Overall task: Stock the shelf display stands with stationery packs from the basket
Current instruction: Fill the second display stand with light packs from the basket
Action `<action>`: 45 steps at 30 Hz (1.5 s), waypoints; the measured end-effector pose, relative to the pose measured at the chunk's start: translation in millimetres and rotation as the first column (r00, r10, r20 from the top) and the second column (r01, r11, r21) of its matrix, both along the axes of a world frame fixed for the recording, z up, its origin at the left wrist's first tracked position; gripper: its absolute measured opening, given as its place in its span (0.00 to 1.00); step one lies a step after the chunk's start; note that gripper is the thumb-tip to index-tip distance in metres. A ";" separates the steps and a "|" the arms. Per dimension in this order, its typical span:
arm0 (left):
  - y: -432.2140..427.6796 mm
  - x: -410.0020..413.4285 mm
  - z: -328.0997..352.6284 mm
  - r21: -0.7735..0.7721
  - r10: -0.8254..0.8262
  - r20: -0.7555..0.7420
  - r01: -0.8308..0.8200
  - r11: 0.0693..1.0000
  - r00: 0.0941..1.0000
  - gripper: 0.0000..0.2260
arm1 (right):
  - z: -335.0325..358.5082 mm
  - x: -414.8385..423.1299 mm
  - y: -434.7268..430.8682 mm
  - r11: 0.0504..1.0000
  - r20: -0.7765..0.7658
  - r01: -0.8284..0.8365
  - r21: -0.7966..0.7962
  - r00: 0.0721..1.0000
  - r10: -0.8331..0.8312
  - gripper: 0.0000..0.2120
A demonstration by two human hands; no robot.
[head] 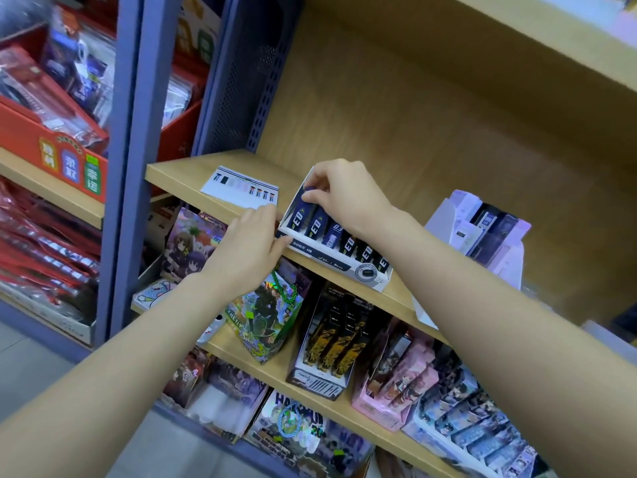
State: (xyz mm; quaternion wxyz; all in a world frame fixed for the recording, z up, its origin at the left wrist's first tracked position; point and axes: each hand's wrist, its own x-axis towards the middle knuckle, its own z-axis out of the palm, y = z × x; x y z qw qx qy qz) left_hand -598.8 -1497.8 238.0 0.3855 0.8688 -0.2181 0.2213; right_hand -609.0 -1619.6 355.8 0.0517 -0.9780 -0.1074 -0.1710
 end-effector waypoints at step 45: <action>-72.2 -191.2 -360.5 0.110 -0.062 -0.789 0.240 0.965 0.611 0.17 | -499.1 -272.6 -111.2 0.861 -0.896 0.409 0.302 0.430 0.110 0.24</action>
